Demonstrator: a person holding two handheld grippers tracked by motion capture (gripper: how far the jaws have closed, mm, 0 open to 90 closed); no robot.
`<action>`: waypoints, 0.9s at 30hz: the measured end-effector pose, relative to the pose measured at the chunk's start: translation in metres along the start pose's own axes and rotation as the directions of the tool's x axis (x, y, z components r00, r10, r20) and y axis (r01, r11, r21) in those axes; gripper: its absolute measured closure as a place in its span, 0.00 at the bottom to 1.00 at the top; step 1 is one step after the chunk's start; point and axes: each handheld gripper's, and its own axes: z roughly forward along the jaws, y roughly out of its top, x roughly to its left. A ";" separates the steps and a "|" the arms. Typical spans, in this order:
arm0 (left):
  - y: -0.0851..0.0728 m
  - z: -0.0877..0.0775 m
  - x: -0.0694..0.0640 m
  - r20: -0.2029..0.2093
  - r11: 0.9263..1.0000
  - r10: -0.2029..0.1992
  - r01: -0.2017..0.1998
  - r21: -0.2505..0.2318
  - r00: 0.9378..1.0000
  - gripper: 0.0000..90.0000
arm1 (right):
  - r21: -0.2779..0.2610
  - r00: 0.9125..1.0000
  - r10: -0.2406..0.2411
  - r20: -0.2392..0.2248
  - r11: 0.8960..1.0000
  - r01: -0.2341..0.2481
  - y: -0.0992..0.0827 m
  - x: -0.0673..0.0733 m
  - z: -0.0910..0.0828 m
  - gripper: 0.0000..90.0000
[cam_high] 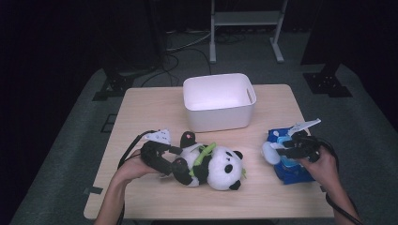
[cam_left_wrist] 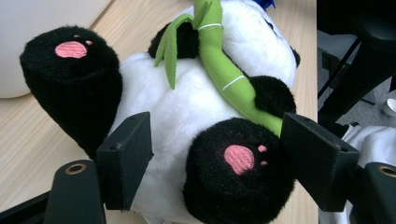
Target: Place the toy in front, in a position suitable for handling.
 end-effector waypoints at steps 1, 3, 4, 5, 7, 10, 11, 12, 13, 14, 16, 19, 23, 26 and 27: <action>0.000 0.000 0.000 0.000 1.000 0.000 0.000 -0.001 1.000 0.28 | -0.001 1.000 -0.003 0.004 1.000 0.003 0.000 0.000 -0.001 0.61; 0.000 0.001 0.000 -0.001 1.000 0.002 -0.002 0.000 1.000 0.28 | -0.002 1.000 -0.001 0.007 1.000 0.001 0.000 -0.001 -0.001 0.65; 0.000 0.001 0.000 -0.001 1.000 0.002 -0.002 0.000 1.000 0.28 | -0.001 1.000 -0.002 0.012 1.000 0.002 0.000 -0.001 -0.001 0.68; -0.001 0.001 0.000 0.000 1.000 0.001 -0.001 0.002 1.000 0.28 | 0.002 1.000 0.011 0.014 1.000 -0.011 0.000 -0.001 -0.002 0.72; -0.001 0.001 0.000 -0.001 1.000 -0.001 0.001 0.004 1.000 0.28 | -0.003 1.000 0.014 0.018 1.000 -0.014 0.001 -0.003 -0.003 0.79; -0.002 0.000 0.001 -0.002 1.000 -0.002 0.002 0.003 1.000 0.28 | 0.006 1.000 0.024 -0.008 1.000 -0.024 0.002 -0.003 -0.004 0.85; -0.003 0.000 0.001 -0.002 1.000 -0.003 0.003 0.001 1.000 0.27 | 0.015 0.999 0.026 -0.019 1.000 -0.026 0.002 -0.002 -0.002 0.87; -0.003 0.000 0.001 -0.002 1.000 -0.003 0.003 0.000 1.000 0.27 | 0.023 1.000 0.023 -0.020 0.999 -0.023 0.003 -0.002 -0.001 0.89; -0.003 0.000 0.000 -0.001 1.000 -0.002 0.002 0.000 1.000 0.27 | 0.026 0.999 0.025 -0.019 0.999 -0.025 0.003 -0.002 -0.001 0.90; -0.003 0.000 0.000 -0.001 1.000 0.000 0.000 0.001 1.000 0.27 | 0.029 0.999 0.028 -0.025 0.999 -0.027 0.004 -0.002 -0.001 0.92; -0.003 -0.001 0.000 -0.001 1.000 0.000 0.000 0.000 1.000 0.27 | 0.029 0.999 0.038 -0.034 0.999 -0.037 0.005 -0.002 -0.002 0.94; -0.003 0.000 0.000 0.000 1.000 0.004 -0.004 0.003 1.000 0.27 | 0.031 0.998 0.043 -0.049 0.999 -0.041 0.006 -0.003 -0.005 0.95; -0.004 0.000 0.000 0.001 1.000 0.001 -0.001 0.004 1.000 0.27 | 0.011 0.997 0.049 -0.067 0.999 -0.049 0.007 -0.004 -0.010 0.95; -0.004 0.000 0.000 0.001 1.000 0.003 -0.003 0.003 1.000 0.27 | 0.000 0.996 0.053 -0.075 0.999 -0.053 0.007 -0.004 -0.014 0.95; -0.004 -0.001 0.000 0.001 1.000 0.003 -0.003 0.003 1.000 0.27 | -0.006 0.995 0.057 -0.080 0.998 -0.058 0.007 -0.004 -0.015 0.95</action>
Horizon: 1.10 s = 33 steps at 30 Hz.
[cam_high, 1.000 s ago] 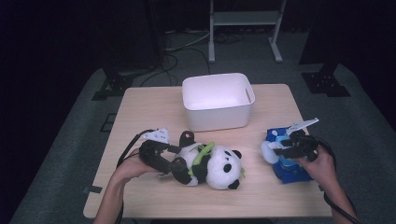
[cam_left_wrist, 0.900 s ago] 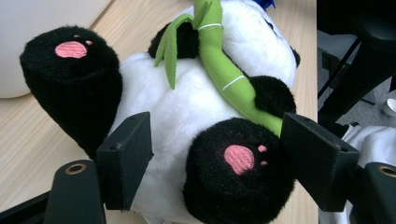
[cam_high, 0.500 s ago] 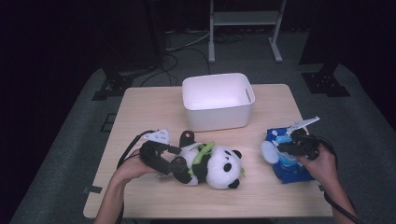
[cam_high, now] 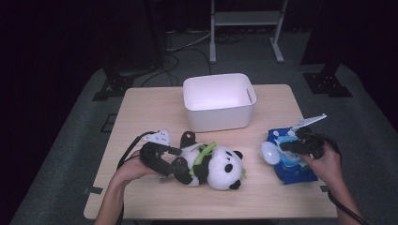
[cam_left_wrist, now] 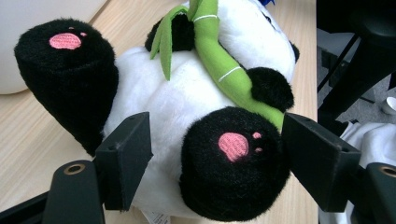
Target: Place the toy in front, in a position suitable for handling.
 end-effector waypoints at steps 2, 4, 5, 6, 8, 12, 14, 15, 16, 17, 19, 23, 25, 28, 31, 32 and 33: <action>0.000 0.000 0.000 0.000 1.000 0.001 -0.001 0.000 1.000 0.27 | -0.010 1.000 0.008 -0.008 1.000 -0.008 0.000 -0.001 -0.003 0.95; 0.000 0.000 0.000 0.002 1.000 0.000 0.000 0.003 1.000 0.27 | -0.016 1.000 0.009 -0.013 1.000 -0.009 0.000 -0.001 -0.005 0.95; 0.000 0.001 0.000 0.002 1.000 -0.002 0.002 0.002 1.000 0.27 | -0.022 1.000 0.010 -0.015 1.000 -0.011 0.001 -0.001 -0.007 0.95; 0.000 0.001 0.000 0.003 1.000 -0.001 0.001 0.003 1.000 0.27 | -0.029 1.000 0.012 -0.019 1.000 -0.012 0.001 -0.001 -0.009 0.95; 0.000 0.001 0.000 0.003 1.000 0.000 -0.001 0.005 1.000 0.27 | -0.033 1.000 0.013 -0.021 0.999 -0.014 0.003 0.000 -0.011 0.95; -0.001 0.001 0.000 0.002 1.000 0.002 -0.002 0.007 1.000 0.27 | -0.045 1.000 0.012 -0.026 0.999 -0.013 0.004 0.000 -0.014 0.95; -0.001 0.000 0.000 0.002 1.000 0.002 -0.002 0.005 1.000 0.27 | -0.054 0.999 0.011 -0.030 0.998 -0.013 0.004 -0.001 -0.016 0.95; -0.001 0.000 0.000 0.002 1.000 0.001 -0.001 0.003 1.000 0.27 | -0.057 0.999 0.017 -0.033 0.998 -0.019 0.004 -0.001 -0.017 0.95; -0.001 0.000 0.000 0.002 1.000 0.002 -0.002 0.002 1.000 0.27 | -0.064 0.999 0.020 -0.034 0.998 -0.022 0.004 -0.001 -0.018 0.95; -0.001 0.000 0.000 0.001 1.000 0.005 -0.005 0.002 1.000 0.27 | -0.069 0.999 0.021 -0.037 0.997 -0.023 0.004 -0.002 -0.019 0.95; 0.000 0.000 0.000 0.001 1.000 0.006 -0.006 0.002 1.000 0.27 | -0.075 0.999 0.027 -0.040 0.997 -0.030 0.004 -0.003 -0.021 0.95; 0.000 0.000 -0.001 0.002 1.000 0.007 -0.007 0.002 1.000 0.27 | -0.095 0.999 0.026 -0.047 0.995 -0.030 0.006 -0.002 -0.025 0.95; 0.000 0.000 -0.001 0.001 1.000 0.009 -0.009 0.004 1.000 0.26 | -0.097 0.999 0.023 -0.047 0.995 -0.027 0.008 -0.001 -0.027 0.95; 0.000 0.000 -0.001 0.001 1.000 0.009 -0.009 0.005 1.000 0.26 | -0.105 0.999 0.017 -0.049 0.994 -0.022 0.010 0.001 -0.028 0.95; 0.000 0.000 -0.001 0.001 1.000 0.007 -0.007 0.006 1.000 0.26 | -0.108 0.999 0.012 -0.050 0.994 -0.017 0.012 0.002 -0.030 0.95; 0.000 0.000 -0.001 0.000 1.000 0.006 -0.006 0.005 1.000 0.26 | -0.112 0.998 0.012 -0.056 0.994 -0.019 0.013 0.003 -0.031 0.95; 0.000 0.000 -0.001 0.000 1.000 0.007 -0.007 0.006 1.000 0.26 | -0.121 0.998 0.010 -0.065 0.992 -0.018 0.014 0.004 -0.032 0.95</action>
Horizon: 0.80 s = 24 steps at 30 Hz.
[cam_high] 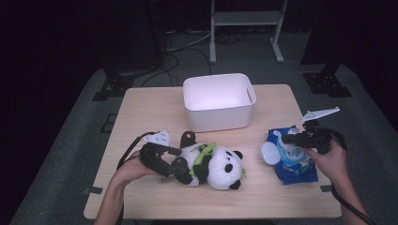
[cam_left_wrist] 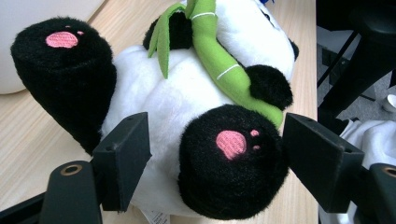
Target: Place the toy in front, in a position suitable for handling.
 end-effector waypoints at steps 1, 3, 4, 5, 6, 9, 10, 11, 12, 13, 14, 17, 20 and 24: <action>0.000 0.000 0.000 0.000 1.000 0.001 -0.001 0.002 1.000 0.25 | -0.008 1.000 0.001 -0.011 1.000 -0.001 0.002 0.001 -0.001 0.95; 0.000 0.001 0.000 0.001 1.000 0.001 -0.001 0.002 1.000 0.25 | -0.015 1.000 -0.008 -0.018 1.000 0.008 0.006 0.004 -0.003 0.95; 0.000 0.001 0.000 0.001 1.000 0.001 -0.001 0.002 1.000 0.25 | -0.017 1.000 -0.013 -0.022 1.000 0.013 0.009 0.006 -0.004 0.95; 0.000 0.001 0.000 0.001 1.000 0.002 -0.002 0.002 1.000 0.25 | -0.019 0.999 -0.021 -0.026 1.000 0.020 0.011 0.008 -0.005 0.95; 0.000 0.001 0.000 0.001 1.000 0.001 -0.001 0.002 1.000 0.25 | -0.020 0.999 -0.027 -0.032 0.999 0.026 0.014 0.010 -0.006 0.95; 0.000 0.000 -0.001 -0.001 1.000 0.004 -0.004 0.002 1.000 0.25 | -0.025 0.998 -0.046 -0.051 0.999 0.045 0.021 0.018 -0.006 0.95; 0.000 -0.001 -0.001 -0.001 1.000 0.004 -0.004 0.001 1.000 0.25 | -0.025 0.997 -0.054 -0.054 0.998 0.053 0.023 0.020 -0.006 0.95; 0.000 -0.001 -0.001 0.000 1.000 0.005 -0.005 0.001 1.000 0.25 | -0.026 0.996 -0.063 -0.057 0.998 0.062 0.026 0.023 -0.006 0.95; 0.000 -0.001 -0.001 -0.001 1.000 0.005 -0.005 0.001 1.000 0.25 | -0.032 0.996 -0.067 -0.063 0.997 0.065 0.028 0.026 -0.005 0.95; 0.000 -0.001 -0.001 -0.001 1.000 0.004 -0.004 0.002 1.000 0.25 | -0.038 0.995 -0.072 -0.075 0.997 0.070 0.030 0.029 -0.005 0.95; 0.000 -0.001 -0.001 -0.001 1.000 0.005 -0.005 0.001 1.000 0.25 | -0.040 0.993 -0.085 -0.083 0.996 0.082 0.033 0.035 -0.003 0.95; 0.000 0.000 -0.001 0.000 1.000 0.004 -0.004 0.003 1.000 0.25 | -0.044 0.988 -0.103 -0.113 0.994 0.098 0.038 0.045 0.001 0.95; -0.001 0.000 -0.001 0.004 1.000 0.003 -0.003 0.004 1.000 0.25 | -0.037 0.982 -0.129 -0.140 0.992 0.125 0.044 0.058 0.009 0.95; -0.002 0.001 -0.001 0.004 1.000 0.002 -0.002 0.009 1.000 0.25 | -0.021 0.968 -0.168 -0.185 0.986 0.167 0.050 0.078 0.023 0.95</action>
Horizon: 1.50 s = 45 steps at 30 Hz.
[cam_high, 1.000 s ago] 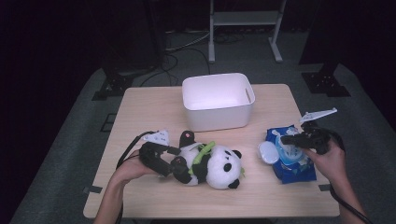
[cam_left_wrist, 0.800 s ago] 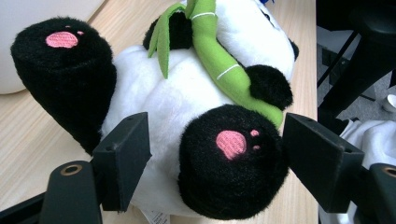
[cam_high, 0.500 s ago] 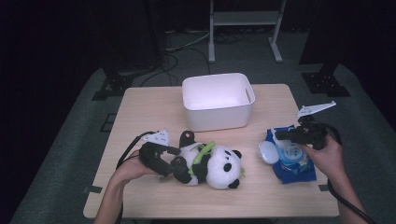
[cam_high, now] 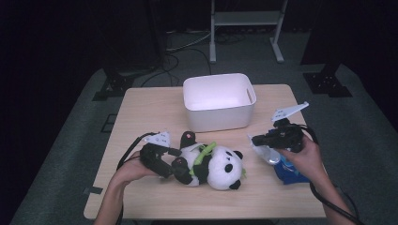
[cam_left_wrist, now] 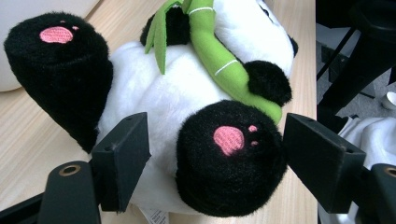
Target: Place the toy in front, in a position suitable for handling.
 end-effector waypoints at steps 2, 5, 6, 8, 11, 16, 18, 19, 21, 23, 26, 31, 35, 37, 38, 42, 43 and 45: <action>0.000 0.000 0.000 -0.002 1.000 -0.001 0.001 0.004 1.000 0.25 | 0.006 0.999 -0.016 -0.036 1.000 0.017 0.006 0.008 0.009 0.94; -0.001 -0.001 0.000 -0.002 1.000 -0.001 0.001 -0.001 1.000 0.25 | 0.022 0.996 -0.044 -0.073 0.999 0.046 0.014 0.020 0.022 0.94; -0.001 -0.001 0.000 -0.001 1.000 -0.001 0.001 -0.001 1.000 0.25 | 0.028 0.995 -0.052 -0.080 0.998 0.055 0.016 0.023 0.025 0.94; -0.001 0.000 0.000 0.000 1.000 0.005 -0.005 0.002 1.000 0.25 | 0.037 0.992 -0.074 -0.100 0.996 0.078 0.021 0.030 0.033 0.94; -0.001 0.002 -0.002 0.002 1.000 0.007 -0.007 0.011 1.000 0.25 | 0.058 0.987 -0.091 -0.133 0.993 0.099 0.028 0.040 0.047 0.94; -0.001 0.003 -0.001 0.008 1.000 0.009 -0.009 0.012 1.000 0.25 | 0.084 0.979 -0.119 -0.166 0.987 0.134 0.037 0.052 0.066 0.94; -0.001 0.003 -0.001 0.011 1.000 0.010 -0.010 0.013 1.000 0.25 | 0.092 0.977 -0.123 -0.177 0.986 0.141 0.042 0.057 0.073 0.94; -0.001 0.004 -0.002 0.012 1.000 0.010 -0.010 0.015 1.000 0.25 | 0.095 0.974 -0.134 -0.185 0.984 0.153 0.045 0.059 0.076 0.94; -0.001 0.004 -0.002 0.013 1.000 0.012 -0.012 0.015 1.000 0.25 | 0.100 0.967 -0.156 -0.200 0.979 0.179 0.051 0.065 0.082 0.94; 0.000 0.004 -0.002 0.012 1.000 0.011 -0.011 0.009 1.000 0.25 | 0.101 0.962 -0.170 -0.213 0.976 0.195 0.056 0.071 0.087 0.94; 0.000 0.002 -0.003 0.013 1.000 0.010 -0.010 0.005 1.000 0.25 | 0.101 0.955 -0.190 -0.229 0.971 0.218 0.064 0.079 0.094 0.94; -0.001 0.001 -0.002 0.011 1.000 0.012 -0.012 0.004 1.000 0.25 | 0.092 0.939 -0.221 -0.264 0.963 0.253 0.080 0.094 0.106 0.94; -0.001 0.000 -0.003 0.012 1.000 0.011 -0.011 -0.001 1.000 0.25 | 0.102 0.934 -0.234 -0.271 0.958 0.269 0.085 0.100 0.112 0.89; -0.001 0.000 -0.003 0.011 1.000 0.012 -0.012 -0.004 1.000 0.25 | 0.115 0.937 -0.232 -0.262 0.956 0.269 0.083 0.099 0.114 0.83; -0.001 -0.001 -0.003 0.011 1.000 0.015 -0.015 -0.002 1.000 0.25 | 0.118 0.937 -0.230 -0.261 0.956 0.268 0.082 0.098 0.113 0.82; -0.001 -0.003 -0.003 0.005 1.000 0.013 -0.013 -0.007 1.000 0.25 | 0.109 0.943 -0.224 -0.245 0.960 0.257 0.073 0.094 0.106 0.76; -0.001 -0.003 -0.003 0.003 1.000 0.014 -0.014 -0.007 1.000 0.25 | 0.108 0.942 -0.229 -0.243 0.959 0.261 0.071 0.093 0.104 0.76; 0.000 -0.004 -0.004 0.000 1.000 0.013 -0.013 -0.012 1.000 0.25 | 0.114 0.947 -0.230 -0.225 0.959 0.260 0.066 0.091 0.100 0.74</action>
